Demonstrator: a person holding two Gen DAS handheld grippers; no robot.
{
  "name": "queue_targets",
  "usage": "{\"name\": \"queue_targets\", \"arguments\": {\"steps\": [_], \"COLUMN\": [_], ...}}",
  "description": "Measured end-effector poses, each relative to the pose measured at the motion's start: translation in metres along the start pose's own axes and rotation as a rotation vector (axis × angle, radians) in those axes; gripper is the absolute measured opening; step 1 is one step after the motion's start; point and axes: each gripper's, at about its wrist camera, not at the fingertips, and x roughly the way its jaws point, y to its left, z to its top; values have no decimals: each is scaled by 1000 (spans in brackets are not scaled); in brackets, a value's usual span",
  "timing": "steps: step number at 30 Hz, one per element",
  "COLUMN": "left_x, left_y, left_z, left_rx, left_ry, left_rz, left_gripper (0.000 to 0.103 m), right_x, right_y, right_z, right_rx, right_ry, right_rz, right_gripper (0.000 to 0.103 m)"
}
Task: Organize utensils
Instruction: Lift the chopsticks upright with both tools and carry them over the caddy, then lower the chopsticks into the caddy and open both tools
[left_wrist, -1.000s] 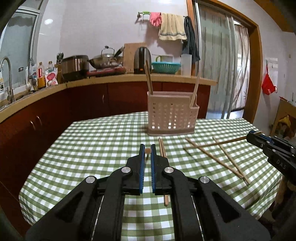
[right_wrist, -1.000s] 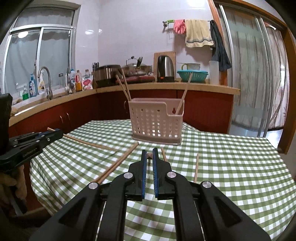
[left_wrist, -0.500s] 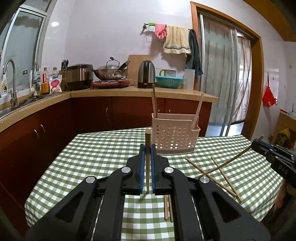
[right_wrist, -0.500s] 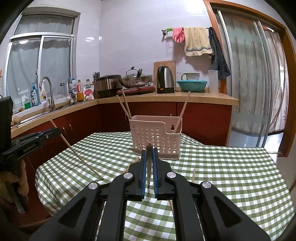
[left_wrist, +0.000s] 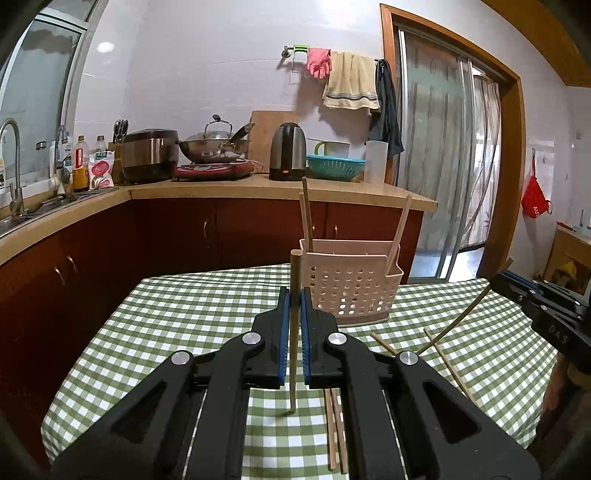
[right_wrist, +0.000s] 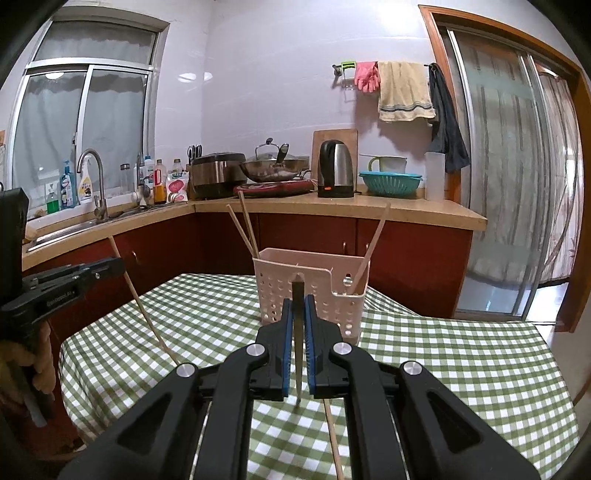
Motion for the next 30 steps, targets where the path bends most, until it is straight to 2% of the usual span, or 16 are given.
{"name": "queue_targets", "arguments": {"steps": [5,10,21,30], "left_x": [8,9,25,57], "left_y": [2,-5,-26,-31], "left_z": [12,31,92,145], "left_rx": [-29,-9,45,31], "left_ry": [0,-42,-176,-273], "left_rz": [-40,-63,-101,-104], "left_gripper": [6,6,6,6], "right_x": [6,4,7,37], "right_y": [-7,-14,-27,-41], "right_z": [9,25,80,128], "right_rx": [33,36,-3,-30], "right_ry": [-4,-36,-178,-299], "right_rz": [27,27,9,-5], "right_gripper": [7,7,7,7]}}
